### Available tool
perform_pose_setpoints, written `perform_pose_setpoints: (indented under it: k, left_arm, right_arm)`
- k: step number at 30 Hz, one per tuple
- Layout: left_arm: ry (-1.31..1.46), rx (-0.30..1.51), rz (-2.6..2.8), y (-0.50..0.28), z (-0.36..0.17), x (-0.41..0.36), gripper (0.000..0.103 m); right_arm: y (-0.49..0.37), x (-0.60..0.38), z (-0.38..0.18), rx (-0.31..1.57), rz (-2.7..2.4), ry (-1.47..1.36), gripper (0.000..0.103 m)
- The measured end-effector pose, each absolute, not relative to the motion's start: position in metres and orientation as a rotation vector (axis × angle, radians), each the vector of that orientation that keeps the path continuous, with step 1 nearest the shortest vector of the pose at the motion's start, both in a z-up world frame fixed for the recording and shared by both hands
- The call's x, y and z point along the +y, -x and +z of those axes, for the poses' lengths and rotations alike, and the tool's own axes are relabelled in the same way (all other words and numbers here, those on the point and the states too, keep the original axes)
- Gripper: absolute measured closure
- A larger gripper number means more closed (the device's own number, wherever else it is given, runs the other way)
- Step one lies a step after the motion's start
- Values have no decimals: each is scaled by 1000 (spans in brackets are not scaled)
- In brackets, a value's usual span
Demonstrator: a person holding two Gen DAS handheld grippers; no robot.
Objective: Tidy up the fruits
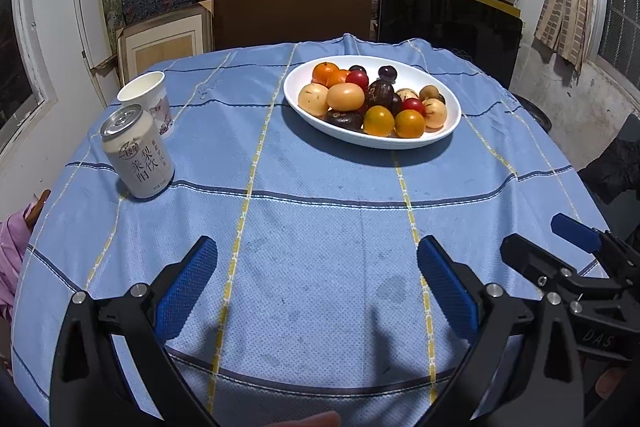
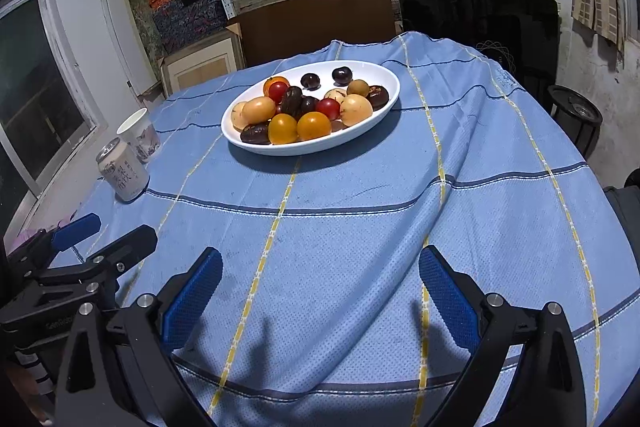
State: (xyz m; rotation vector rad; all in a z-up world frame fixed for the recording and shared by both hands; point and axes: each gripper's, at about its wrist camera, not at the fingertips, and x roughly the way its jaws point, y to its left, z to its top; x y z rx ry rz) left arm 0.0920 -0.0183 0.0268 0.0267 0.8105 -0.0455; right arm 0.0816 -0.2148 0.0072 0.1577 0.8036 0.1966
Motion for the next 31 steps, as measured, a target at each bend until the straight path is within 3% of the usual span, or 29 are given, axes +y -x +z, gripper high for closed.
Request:
perform_pose_setpoints:
  k: [31]
  left_arm:
    - [-49, 836, -52, -91, 14, -21, 5]
  right_arm:
    - [-81, -212, -2, 835, 195, -138, 4]
